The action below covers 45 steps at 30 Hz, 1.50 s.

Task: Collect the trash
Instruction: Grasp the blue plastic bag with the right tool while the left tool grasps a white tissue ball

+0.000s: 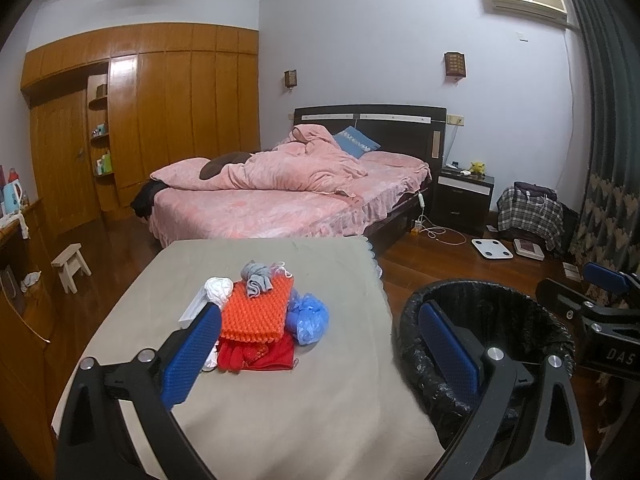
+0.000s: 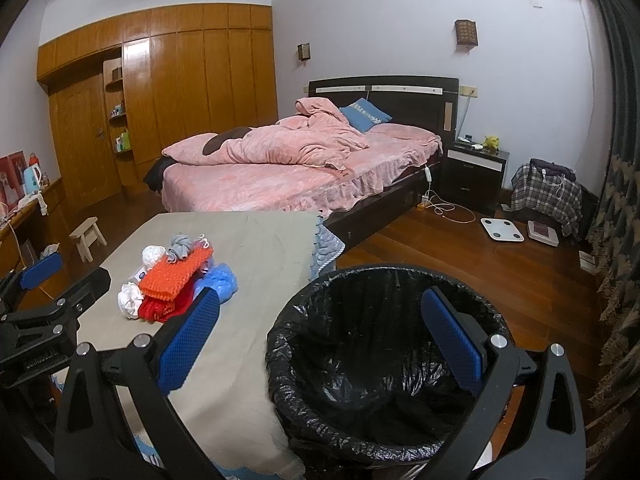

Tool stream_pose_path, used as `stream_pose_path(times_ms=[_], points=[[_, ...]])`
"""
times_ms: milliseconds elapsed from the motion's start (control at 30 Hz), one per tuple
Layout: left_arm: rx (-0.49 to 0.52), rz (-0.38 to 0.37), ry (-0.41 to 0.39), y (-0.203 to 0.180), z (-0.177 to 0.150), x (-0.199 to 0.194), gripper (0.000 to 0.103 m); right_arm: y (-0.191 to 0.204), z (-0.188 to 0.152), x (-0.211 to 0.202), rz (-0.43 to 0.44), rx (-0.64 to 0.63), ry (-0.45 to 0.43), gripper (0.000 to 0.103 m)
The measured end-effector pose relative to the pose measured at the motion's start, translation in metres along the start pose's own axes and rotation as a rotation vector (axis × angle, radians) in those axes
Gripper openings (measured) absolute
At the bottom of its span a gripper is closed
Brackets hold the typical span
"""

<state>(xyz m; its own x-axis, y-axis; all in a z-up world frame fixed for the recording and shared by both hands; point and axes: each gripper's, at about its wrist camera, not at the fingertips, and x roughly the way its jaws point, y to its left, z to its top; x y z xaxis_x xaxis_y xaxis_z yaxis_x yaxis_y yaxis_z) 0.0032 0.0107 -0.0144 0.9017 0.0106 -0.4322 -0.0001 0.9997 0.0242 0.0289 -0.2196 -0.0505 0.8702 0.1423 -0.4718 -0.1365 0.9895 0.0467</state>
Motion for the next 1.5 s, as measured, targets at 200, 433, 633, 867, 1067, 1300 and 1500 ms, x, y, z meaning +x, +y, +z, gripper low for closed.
stream_pose_path(times_ms=[200, 433, 633, 867, 1067, 1300, 1500], points=[[-0.008, 0.023, 0.008, 0.010, 0.000, 0.006, 0.097, 0.006, 0.007, 0.012, 0.021, -0.021, 0.006, 0.098], [-0.046, 0.132, 0.050, 0.055, -0.008, 0.031, 0.097, 0.027, 0.010, 0.051, 0.078, -0.044, 0.035, 0.098], [-0.057, 0.221, 0.088, 0.099, -0.024, 0.057, 0.097, 0.054, 0.008, 0.098, 0.135, -0.055, 0.083, 0.098], [-0.092, 0.238, 0.130, 0.134, -0.041, 0.092, 0.097, 0.086, 0.006, 0.150, 0.145, -0.075, 0.106, 0.098], [-0.099, 0.234, 0.176, 0.149, -0.050, 0.122, 0.094, 0.103, -0.001, 0.190, 0.148, -0.080, 0.151, 0.092], [-0.121, 0.234, 0.228, 0.164, -0.061, 0.148, 0.088, 0.125, -0.012, 0.229, 0.177, -0.128, 0.229, 0.084], [-0.123, 0.231, 0.240, 0.169, -0.067, 0.153, 0.087, 0.142, -0.020, 0.250, 0.186, -0.172, 0.271, 0.080]])
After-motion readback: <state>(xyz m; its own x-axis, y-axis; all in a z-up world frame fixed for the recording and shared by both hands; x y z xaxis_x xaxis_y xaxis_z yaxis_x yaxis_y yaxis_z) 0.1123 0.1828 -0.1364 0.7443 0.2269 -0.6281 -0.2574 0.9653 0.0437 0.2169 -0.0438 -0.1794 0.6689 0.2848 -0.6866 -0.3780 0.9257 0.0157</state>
